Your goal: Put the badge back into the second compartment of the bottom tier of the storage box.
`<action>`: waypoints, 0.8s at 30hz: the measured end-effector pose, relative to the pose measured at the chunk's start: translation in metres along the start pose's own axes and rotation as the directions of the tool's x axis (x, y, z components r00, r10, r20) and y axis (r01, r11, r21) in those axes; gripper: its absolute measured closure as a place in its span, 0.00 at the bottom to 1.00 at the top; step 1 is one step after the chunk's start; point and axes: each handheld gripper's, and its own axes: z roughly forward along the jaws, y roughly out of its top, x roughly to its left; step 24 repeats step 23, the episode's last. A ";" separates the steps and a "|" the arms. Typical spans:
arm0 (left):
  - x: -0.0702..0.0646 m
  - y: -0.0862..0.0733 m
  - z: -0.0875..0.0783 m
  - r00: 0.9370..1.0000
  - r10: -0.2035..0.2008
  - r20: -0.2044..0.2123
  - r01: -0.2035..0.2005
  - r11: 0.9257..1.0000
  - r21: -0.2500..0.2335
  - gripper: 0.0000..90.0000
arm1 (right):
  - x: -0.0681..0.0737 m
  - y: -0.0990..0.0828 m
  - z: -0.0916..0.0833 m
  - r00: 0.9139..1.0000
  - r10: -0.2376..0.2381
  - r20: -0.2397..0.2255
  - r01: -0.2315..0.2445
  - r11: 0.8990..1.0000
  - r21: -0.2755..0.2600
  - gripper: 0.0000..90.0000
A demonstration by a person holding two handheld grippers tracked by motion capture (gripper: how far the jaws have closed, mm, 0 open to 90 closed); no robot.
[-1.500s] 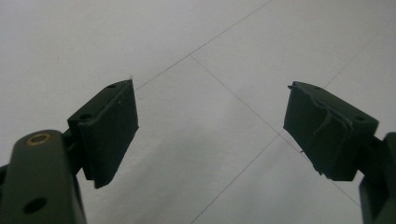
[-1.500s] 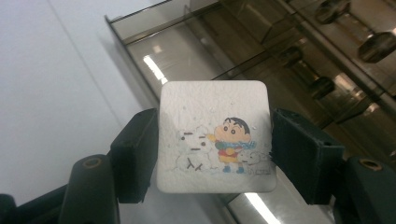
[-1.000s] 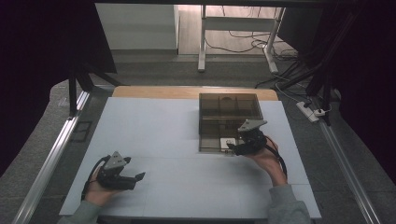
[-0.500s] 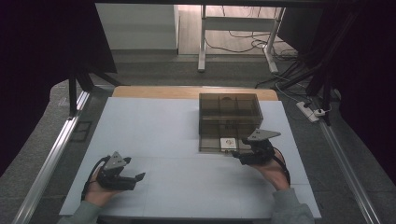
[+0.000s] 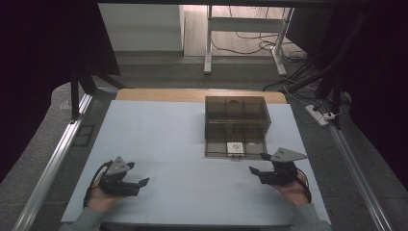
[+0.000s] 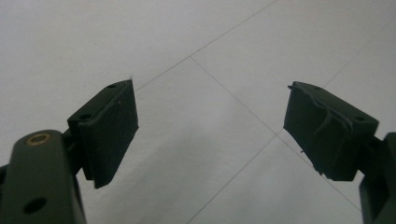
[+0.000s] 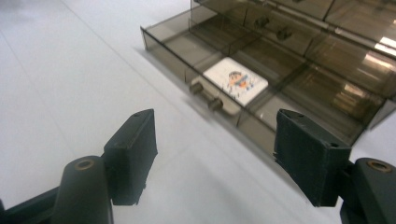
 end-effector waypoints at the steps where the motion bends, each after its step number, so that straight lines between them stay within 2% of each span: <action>1: 0.000 0.000 0.000 1.000 -0.001 0.002 0.001 1.000 -0.001 0.19 | 0.001 -0.003 -0.002 1.000 -0.003 0.002 0.003 1.000 -0.005 0.33; 9: -0.001 0.000 0.000 1.000 -0.003 0.006 0.003 1.000 -0.002 0.19 | 0.000 -0.021 -0.014 1.000 -0.002 0.011 0.002 1.000 -0.005 0.33; 24: 0.000 0.000 0.000 1.000 -0.004 0.006 0.004 1.000 -0.003 0.19 | -0.001 -0.020 -0.014 1.000 -0.012 0.019 0.013 1.000 -0.015 0.33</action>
